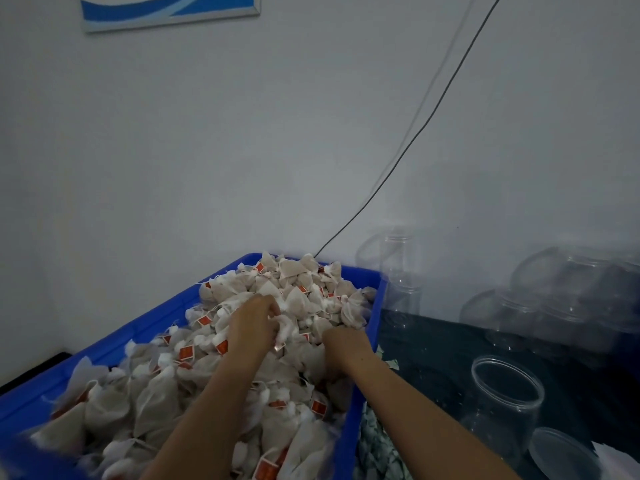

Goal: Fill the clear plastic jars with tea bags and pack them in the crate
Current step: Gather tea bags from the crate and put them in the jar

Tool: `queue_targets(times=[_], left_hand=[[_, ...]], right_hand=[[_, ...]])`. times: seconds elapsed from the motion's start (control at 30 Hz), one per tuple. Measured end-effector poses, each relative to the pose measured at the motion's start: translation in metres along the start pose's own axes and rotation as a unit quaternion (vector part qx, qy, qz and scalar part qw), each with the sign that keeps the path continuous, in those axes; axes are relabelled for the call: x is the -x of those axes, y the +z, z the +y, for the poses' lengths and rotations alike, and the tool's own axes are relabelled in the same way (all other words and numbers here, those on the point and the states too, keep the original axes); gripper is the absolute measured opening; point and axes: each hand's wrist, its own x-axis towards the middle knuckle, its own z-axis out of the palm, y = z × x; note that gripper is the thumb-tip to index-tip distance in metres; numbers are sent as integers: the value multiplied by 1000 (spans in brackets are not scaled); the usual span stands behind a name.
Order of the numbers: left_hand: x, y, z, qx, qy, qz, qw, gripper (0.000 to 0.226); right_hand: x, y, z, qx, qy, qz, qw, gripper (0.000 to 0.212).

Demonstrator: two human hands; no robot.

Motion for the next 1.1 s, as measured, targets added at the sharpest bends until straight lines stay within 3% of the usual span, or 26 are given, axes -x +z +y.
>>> queue_targets(times=[0.1, 0.27, 0.4, 0.47, 0.57, 0.67, 0.73, 0.83, 0.93, 1.03, 1.1], left_hand=[[1, 7, 5, 37, 32, -36, 998, 21], [3, 15, 14, 79, 128, -48, 987, 23], [6, 14, 21, 115, 170, -72, 976, 23], [8, 15, 23, 157, 185, -106, 964, 22], [11, 16, 20, 224, 171, -185, 941, 27], [9, 16, 16, 336, 88, -232, 909, 45], [9, 22, 14, 374, 23, -241, 895, 54], [12, 39, 12, 259, 5, -213, 942, 52], [12, 51, 10, 89, 37, -170, 981, 54], [11, 56, 13, -70, 98, -172, 978, 46], [11, 61, 14, -143, 119, -223, 957, 47]], right_hand=[[1, -2, 4, -153, 1, 76, 985, 20], [5, -2, 13, -369, -17, 173, 913, 19], [8, -5, 14, -477, -63, 127, 867, 34], [11, -6, 12, -455, -82, 85, 883, 47], [12, -6, 13, -405, -91, 75, 907, 42], [8, -5, 14, -396, -63, 83, 912, 21], [5, -2, 12, -343, -22, 104, 933, 19], [-1, 7, 11, -290, 24, 137, 947, 8], [0, 10, 11, -288, 40, 159, 943, 18], [0, 10, 10, -254, 73, 190, 945, 19], [1, 12, 12, -241, 89, 207, 944, 21]])
